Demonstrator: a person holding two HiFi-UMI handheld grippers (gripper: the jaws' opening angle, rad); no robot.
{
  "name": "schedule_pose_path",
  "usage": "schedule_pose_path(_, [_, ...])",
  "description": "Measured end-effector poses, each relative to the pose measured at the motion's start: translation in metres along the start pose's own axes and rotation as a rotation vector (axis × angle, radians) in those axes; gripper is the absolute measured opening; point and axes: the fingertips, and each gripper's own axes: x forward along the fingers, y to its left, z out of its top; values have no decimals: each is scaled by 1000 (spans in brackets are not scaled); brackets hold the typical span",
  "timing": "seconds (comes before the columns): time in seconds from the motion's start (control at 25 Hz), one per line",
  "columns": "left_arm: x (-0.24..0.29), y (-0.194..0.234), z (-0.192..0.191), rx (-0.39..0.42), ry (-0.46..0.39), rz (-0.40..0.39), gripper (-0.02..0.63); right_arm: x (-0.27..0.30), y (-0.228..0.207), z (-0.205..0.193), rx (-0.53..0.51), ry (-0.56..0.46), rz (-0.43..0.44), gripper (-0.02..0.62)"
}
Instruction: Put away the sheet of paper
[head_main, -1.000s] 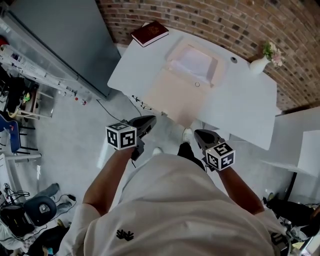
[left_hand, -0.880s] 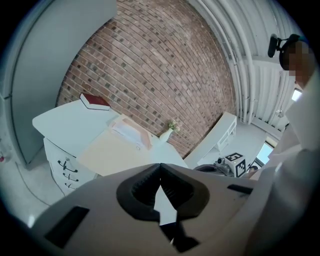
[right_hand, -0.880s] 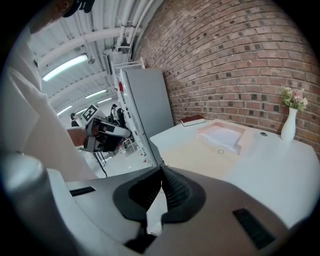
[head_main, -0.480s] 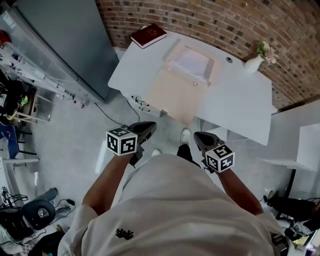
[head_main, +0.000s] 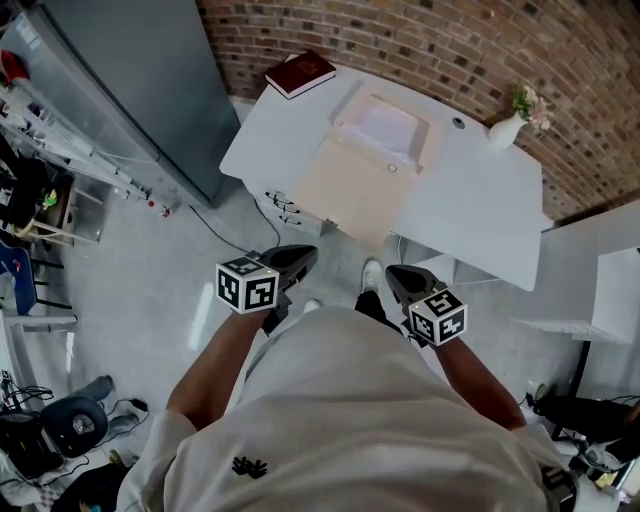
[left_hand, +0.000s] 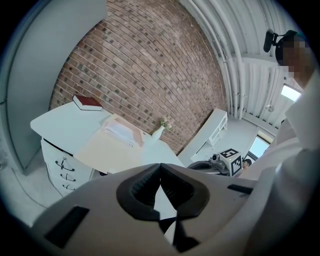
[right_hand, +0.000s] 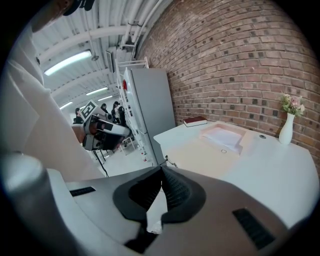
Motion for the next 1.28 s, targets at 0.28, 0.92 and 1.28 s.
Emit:
schedule_pose_path(0.28, [-11,10,-4,-16,-15,28,25,11,9,-1,-12,14,25,28])
schedule_pose_path(0.92, [-22,36,1,-44,-32,92,25,32,8,5,-16,23,64,28])
schedule_pose_path(1.28, [-7,45,11,-65,-26,97,25,46,-17,17,-18,26,70,28])
